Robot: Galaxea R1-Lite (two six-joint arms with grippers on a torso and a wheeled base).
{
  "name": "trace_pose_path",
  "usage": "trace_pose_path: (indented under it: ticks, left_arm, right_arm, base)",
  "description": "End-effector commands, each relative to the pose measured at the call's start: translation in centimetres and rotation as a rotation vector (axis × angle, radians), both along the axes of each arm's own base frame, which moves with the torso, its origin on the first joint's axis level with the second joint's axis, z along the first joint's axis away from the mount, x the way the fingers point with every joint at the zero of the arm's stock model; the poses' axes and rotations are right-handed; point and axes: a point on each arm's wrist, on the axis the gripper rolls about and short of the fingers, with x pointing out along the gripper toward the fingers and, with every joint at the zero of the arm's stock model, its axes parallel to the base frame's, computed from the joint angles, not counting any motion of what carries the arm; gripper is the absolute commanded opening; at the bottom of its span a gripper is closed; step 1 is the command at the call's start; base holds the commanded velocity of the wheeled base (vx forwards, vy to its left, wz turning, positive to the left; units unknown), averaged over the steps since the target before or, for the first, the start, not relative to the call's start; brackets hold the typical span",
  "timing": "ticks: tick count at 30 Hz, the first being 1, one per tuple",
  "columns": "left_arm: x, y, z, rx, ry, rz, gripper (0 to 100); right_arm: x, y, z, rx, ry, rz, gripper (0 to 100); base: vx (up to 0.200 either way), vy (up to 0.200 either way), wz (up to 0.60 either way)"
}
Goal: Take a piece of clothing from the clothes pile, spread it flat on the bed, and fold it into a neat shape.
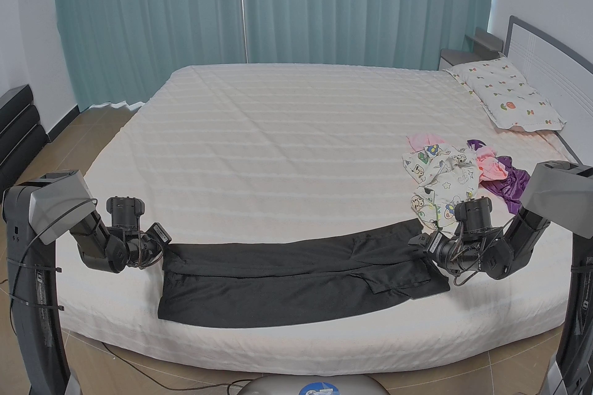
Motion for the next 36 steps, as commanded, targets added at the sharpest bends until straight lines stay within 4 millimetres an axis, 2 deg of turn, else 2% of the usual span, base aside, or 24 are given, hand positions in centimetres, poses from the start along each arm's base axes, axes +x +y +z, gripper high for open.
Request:
trace_pose_path:
  ticks: [1,17,18,23,27,28,29,31,34,36]
  left_arm:
    - [0.1,0.6,0.2,0.001,-0.009,0.017,0]
    - [0.2,0.6,0.2,0.007,-0.011,0.005,0]
    - [0.2,0.6,0.2,0.007,-0.011,0.007,100]
    - [0.3,0.7,1.0,0.006,-0.031,0.013,100]
    - [0.3,0.7,2.5,-0.005,-0.065,0.029,100]
    - [0.0,0.3,4.2,-0.043,-0.095,0.05,100]
    - [-0.2,-0.5,5.1,-0.067,-0.109,0.047,100]
    - [-0.8,-2.6,6.0,-0.1,-0.115,0.019,100]
    - [-1.4,-5.1,6.0,-0.111,-0.102,-0.035,100]
    - [-1.4,-5.1,6.0,-0.111,-0.102,-0.035,100]
  right_arm:
    - [0.0,0.0,0.0,0.002,-0.004,0.0,100]
    - [0.0,0.1,-0.2,-0.001,0.002,0.002,100]
    - [0.0,0.1,-0.2,-0.001,0.002,0.002,100]
    - [0.0,0.1,-0.2,-0.001,0.002,0.002,100]
    - [-0.1,0.1,-0.2,-0.001,0.004,0.002,100]
    - [0.0,0.1,-0.2,-0.001,0.002,0.002,100]
    - [0.0,0.1,-0.2,-0.001,0.002,0.002,100]
    - [-0.1,0.1,-0.2,-0.001,0.002,0.003,100]
    - [-0.1,0.2,-0.2,-0.002,0.004,0.006,100]
    - [-0.1,0.2,-0.2,-0.002,0.004,0.006,100]
  base:
    - [0.0,0.0,0.0]
    - [0.0,0.0,0.0]
    - [0.0,0.0,0.0]
    - [0.0,0.0,0.0]
    - [0.0,0.0,0.0]
    - [0.0,0.0,0.0]
    - [0.0,0.0,0.0]
    - [0.0,0.0,0.0]
    - [0.0,0.0,0.0]
    - [0.0,0.0,0.0]
